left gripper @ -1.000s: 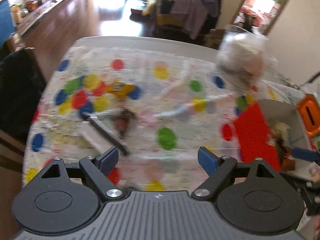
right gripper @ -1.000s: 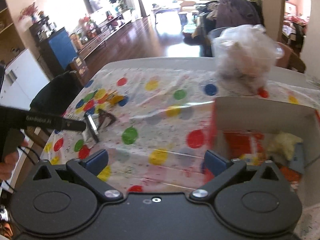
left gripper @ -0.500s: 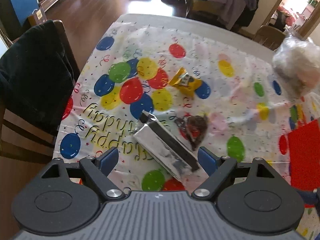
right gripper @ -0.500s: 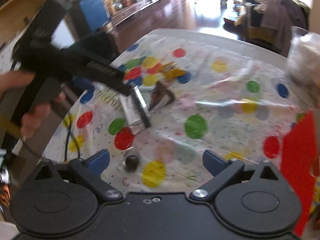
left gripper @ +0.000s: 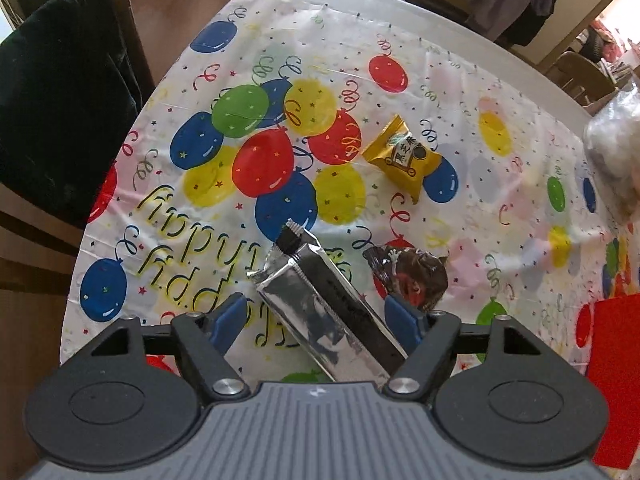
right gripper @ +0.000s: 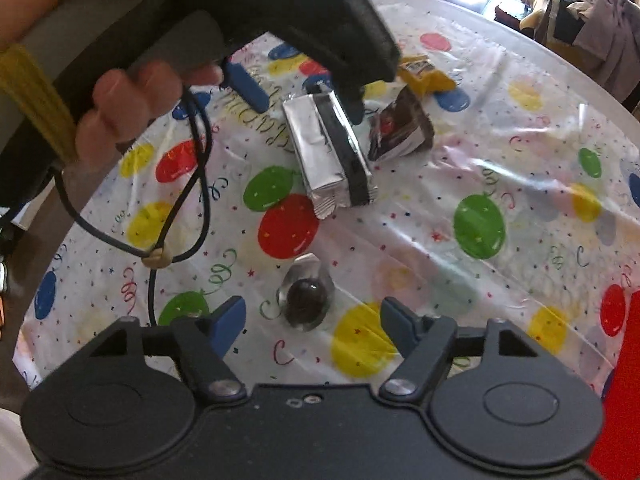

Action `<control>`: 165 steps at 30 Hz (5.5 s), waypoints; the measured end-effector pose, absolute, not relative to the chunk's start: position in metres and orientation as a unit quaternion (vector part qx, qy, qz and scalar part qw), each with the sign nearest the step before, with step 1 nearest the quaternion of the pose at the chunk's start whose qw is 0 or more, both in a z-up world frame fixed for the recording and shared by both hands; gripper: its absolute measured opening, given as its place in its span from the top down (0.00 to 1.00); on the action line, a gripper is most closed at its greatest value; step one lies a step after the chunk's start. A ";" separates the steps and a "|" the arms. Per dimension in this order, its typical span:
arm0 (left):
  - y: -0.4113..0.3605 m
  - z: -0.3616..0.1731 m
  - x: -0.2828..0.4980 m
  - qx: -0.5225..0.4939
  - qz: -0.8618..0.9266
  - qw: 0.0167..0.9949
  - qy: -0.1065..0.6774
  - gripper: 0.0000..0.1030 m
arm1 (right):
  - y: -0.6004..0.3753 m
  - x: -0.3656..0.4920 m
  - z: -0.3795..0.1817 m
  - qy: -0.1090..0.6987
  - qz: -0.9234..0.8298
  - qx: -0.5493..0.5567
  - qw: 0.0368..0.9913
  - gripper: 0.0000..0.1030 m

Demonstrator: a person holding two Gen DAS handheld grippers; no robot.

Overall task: Organize snacks
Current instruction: 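Grasp the silver bar with the left tool while the right tool grasps the dark round candy, then carry the silver bar and dark candy into the red box and release both, then withdraw both tools from the box toward the remaining snacks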

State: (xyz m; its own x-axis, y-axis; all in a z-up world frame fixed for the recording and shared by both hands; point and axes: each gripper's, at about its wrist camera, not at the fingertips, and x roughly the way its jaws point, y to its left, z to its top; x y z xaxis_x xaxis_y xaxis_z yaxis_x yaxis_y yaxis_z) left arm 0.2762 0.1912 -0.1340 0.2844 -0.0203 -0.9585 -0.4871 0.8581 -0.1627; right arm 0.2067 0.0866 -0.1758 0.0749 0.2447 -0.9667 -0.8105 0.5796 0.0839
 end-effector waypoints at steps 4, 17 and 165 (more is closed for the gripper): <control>0.189 -0.140 0.283 -0.227 0.153 0.765 0.583 0.31 | 0.091 0.207 -0.180 0.560 0.380 -0.258 0.690 0.36; 0.178 -0.151 0.286 -0.200 0.161 0.767 0.588 0.41 | 0.103 0.194 -0.192 0.545 0.377 -0.288 0.691 0.49; -0.191 0.001 0.247 -0.045 -0.080 0.891 0.444 0.23 | -0.314 0.314 -0.036 0.488 0.236 -0.030 0.840 0.18</control>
State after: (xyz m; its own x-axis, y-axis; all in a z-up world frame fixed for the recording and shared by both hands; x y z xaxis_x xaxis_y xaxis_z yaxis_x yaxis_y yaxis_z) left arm 0.2473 -0.1908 0.0012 0.5932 -0.1814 -0.7844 0.1023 0.9834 -0.1501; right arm 0.3136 -0.3142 -0.0357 0.4127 0.3681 -0.8332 -0.4261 0.8865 0.1805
